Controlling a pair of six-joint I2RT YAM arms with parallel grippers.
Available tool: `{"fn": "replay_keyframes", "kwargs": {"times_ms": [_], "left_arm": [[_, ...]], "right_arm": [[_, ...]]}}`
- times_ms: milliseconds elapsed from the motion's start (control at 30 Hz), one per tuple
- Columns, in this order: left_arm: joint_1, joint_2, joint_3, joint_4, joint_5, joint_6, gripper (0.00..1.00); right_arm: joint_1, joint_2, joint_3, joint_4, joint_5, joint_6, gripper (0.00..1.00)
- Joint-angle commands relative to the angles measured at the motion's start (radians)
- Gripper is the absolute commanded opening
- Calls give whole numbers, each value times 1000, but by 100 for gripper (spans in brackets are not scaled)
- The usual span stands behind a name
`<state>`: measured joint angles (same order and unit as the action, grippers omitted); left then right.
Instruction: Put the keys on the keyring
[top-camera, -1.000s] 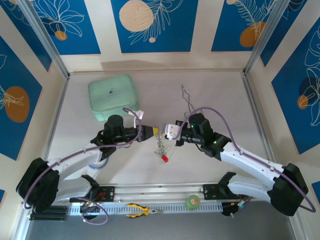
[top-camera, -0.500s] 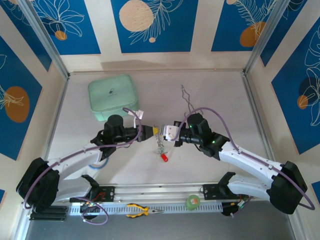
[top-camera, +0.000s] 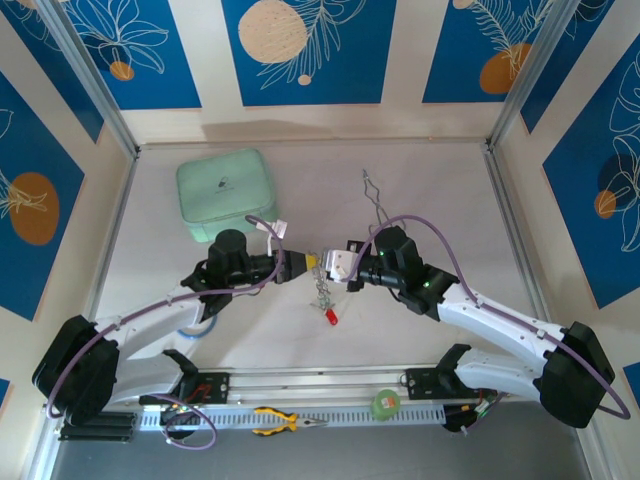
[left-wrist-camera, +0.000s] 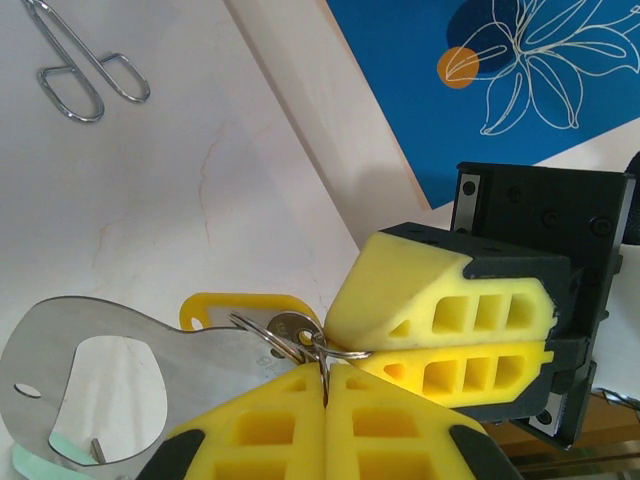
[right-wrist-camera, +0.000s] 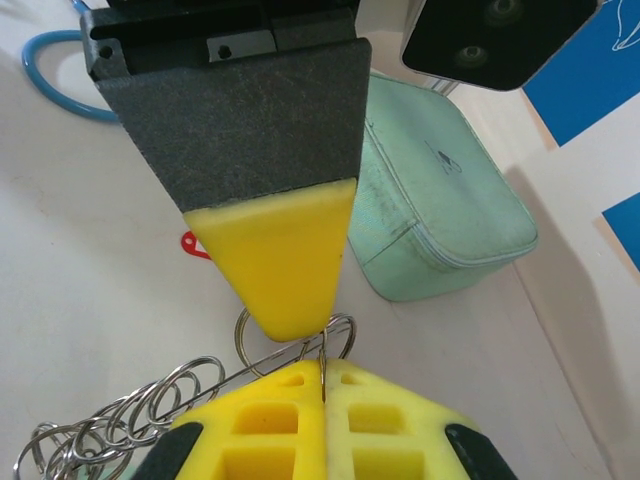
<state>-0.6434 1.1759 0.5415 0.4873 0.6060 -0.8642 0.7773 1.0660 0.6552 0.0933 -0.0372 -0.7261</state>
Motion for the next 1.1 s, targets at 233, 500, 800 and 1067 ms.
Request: {"fn": "replay_keyframes", "kwargs": {"times_ms": [233,500,800,1067], "left_arm": [[12,10,16,76,20,-22,0],[15,7,11,108,26,-44,0],[25,17,-15,214,23,-120,0],[39,40,-43,353,19,-202,0]], "right_arm": [[13,6,15,-46,-45,-17,0],[6,29,19,-55,-63,11,0],[-31,41,12,-31,-136,123,0],[-45,56,1,-47,-234,221,0]]}}
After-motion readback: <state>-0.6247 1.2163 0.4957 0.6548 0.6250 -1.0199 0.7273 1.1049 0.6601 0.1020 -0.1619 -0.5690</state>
